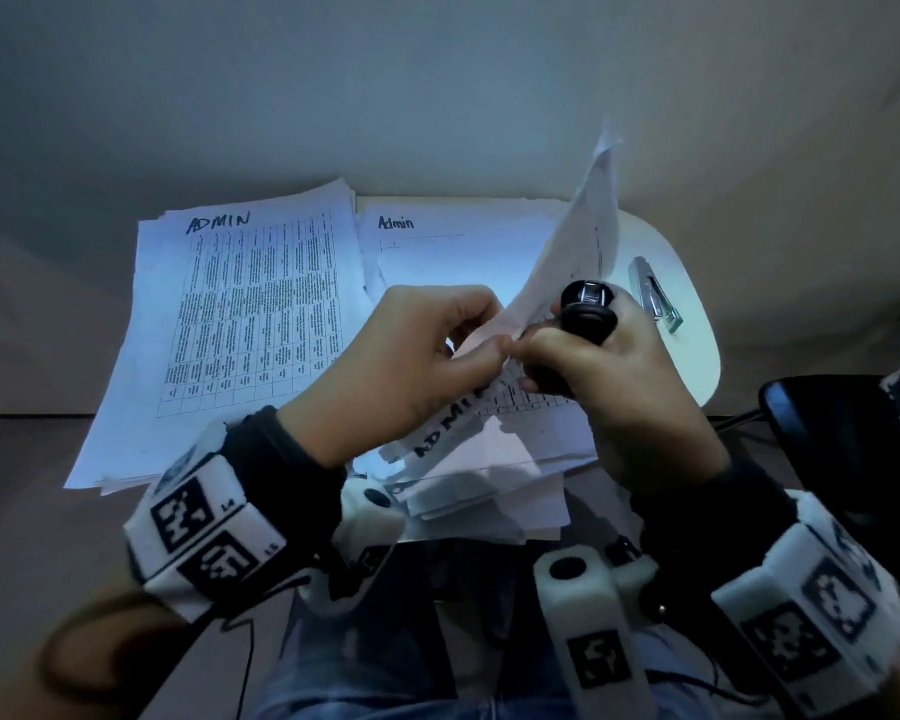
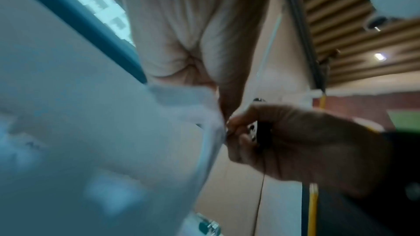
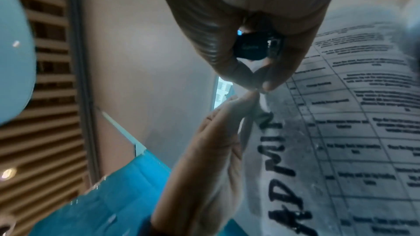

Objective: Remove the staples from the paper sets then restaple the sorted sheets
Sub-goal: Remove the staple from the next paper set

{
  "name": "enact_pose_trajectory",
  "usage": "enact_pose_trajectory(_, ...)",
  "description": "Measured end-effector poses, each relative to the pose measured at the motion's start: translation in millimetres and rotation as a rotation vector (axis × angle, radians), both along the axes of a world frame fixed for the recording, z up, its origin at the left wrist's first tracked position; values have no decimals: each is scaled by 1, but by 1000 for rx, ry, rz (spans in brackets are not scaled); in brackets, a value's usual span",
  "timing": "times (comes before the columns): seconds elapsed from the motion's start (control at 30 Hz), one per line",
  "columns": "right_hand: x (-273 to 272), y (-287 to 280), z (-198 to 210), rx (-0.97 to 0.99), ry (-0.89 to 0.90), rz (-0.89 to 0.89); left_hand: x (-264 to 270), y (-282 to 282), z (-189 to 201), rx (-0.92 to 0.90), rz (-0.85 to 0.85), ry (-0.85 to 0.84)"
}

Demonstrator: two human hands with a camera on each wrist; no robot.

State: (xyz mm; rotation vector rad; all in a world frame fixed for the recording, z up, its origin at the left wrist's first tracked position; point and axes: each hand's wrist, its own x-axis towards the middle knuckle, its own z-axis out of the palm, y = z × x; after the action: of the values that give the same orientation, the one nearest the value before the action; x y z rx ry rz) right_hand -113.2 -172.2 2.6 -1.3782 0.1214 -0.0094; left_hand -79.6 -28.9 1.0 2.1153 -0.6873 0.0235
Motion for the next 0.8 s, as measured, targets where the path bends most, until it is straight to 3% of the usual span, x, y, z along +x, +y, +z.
enact_pose_trajectory(0.1, 3, -2, 2, 88, 88, 19, -1, -4, 1, 39, 0, -206)
enact_pose_trajectory(0.2, 5, -4, 2, 196, 133, 9, 1, -5, 1, 32, -12, -241)
enact_pose_trajectory(0.3, 2, 0, 0, 134, 13, -34, 2, -5, 0, -96, 0, -66)
enact_pose_trajectory(0.4, -4, 4, -4, -196, -271, -120, 5, -3, -2, -213, 1, 176)
enact_pose_trajectory(0.53, -3, -6, 1, -462, -507, -144, 14, 13, -8, -266, 58, 326)
enact_pose_trajectory(0.63, 6, -20, 3, -552, -443, -169, 14, 19, -9, -228, 66, 319)
enact_pose_trajectory(0.8, 36, -45, -20, -615, -167, -156, 16, 24, 3, -133, 156, 171)
